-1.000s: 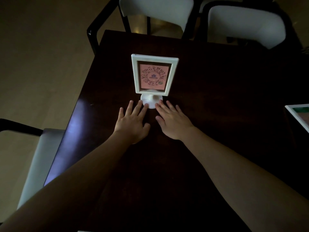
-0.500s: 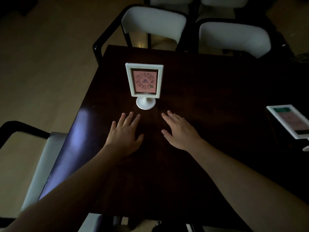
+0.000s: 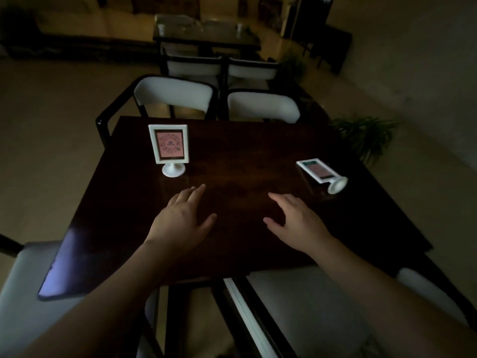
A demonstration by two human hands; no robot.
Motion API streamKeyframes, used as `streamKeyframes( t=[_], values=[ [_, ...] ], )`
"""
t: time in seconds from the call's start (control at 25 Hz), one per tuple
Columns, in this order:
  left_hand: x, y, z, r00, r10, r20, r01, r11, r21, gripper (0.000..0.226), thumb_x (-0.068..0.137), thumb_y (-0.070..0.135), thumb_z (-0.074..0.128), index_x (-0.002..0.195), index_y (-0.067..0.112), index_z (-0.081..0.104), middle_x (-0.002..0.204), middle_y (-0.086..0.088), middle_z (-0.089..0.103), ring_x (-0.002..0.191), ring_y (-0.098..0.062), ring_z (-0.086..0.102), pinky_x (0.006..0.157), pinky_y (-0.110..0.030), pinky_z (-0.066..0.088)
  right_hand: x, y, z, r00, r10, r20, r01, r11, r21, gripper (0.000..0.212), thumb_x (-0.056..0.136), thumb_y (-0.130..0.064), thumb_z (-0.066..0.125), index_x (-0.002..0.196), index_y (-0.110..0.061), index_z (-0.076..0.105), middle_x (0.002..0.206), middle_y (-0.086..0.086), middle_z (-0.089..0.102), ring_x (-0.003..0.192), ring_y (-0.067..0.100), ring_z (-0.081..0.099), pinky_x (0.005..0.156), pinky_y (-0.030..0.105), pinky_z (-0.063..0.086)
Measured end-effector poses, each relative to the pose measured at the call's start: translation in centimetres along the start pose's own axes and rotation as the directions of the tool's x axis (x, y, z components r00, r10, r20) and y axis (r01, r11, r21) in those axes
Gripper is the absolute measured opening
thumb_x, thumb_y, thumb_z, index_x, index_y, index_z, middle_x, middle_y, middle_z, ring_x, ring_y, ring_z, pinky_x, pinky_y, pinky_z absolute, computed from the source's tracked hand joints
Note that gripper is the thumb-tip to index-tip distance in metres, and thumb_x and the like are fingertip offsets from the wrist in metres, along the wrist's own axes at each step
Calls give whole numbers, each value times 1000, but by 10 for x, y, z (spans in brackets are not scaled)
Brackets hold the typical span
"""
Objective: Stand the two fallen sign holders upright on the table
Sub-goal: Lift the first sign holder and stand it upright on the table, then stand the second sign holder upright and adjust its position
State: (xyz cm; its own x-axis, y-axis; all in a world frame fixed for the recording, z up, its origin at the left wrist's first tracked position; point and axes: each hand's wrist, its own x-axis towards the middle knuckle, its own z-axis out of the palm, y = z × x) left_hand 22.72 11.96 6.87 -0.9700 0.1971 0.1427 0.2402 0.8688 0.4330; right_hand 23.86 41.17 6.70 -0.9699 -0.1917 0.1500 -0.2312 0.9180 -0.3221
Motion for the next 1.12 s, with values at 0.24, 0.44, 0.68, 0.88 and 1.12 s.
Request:
streamKeyframes(
  t=[0.24,0.44,0.68,0.88,1.12],
  values=[
    [-21,100,-9,998,65,-23,-68,984,-162,74,87,59,58,150,28,34,148,-2,47,130,-23,49,96,-39,49,-77,46,-85,992,71,-105,-72,997,-5,63,88,-55,61,142,-25,47,137,-4,54,125,14,50,89,30,48],
    [-1,181,27,997,70,14,-67,981,-181,72,88,59,58,149,30,35,141,-2,53,120,-21,57,90,-37,53,-98,124,-126,977,137,-163,-130,990,54,63,87,-53,62,141,-23,48,134,-1,55,119,18,54,87,38,52],
    [58,293,133,986,-107,128,137,958,-250,71,86,58,62,147,31,37,140,-1,57,120,-18,58,90,-37,54,-81,293,-145,974,217,-70,-205,966,157,61,87,-53,62,141,-26,49,134,-2,57,119,18,56,89,37,50],
    [113,337,202,934,-305,189,349,893,-285,66,87,55,63,144,28,44,132,-3,62,104,-18,63,80,-36,57,-37,394,-132,963,266,37,-267,933,242,58,87,-54,62,138,-28,51,129,-5,59,115,17,58,88,35,50],
    [189,339,264,823,-506,259,568,749,-341,54,90,51,63,133,19,56,108,2,64,85,-16,66,60,-28,51,40,451,-92,929,331,165,-369,863,345,49,88,-52,61,129,-25,59,118,-6,63,103,15,61,84,35,52]
  ],
)
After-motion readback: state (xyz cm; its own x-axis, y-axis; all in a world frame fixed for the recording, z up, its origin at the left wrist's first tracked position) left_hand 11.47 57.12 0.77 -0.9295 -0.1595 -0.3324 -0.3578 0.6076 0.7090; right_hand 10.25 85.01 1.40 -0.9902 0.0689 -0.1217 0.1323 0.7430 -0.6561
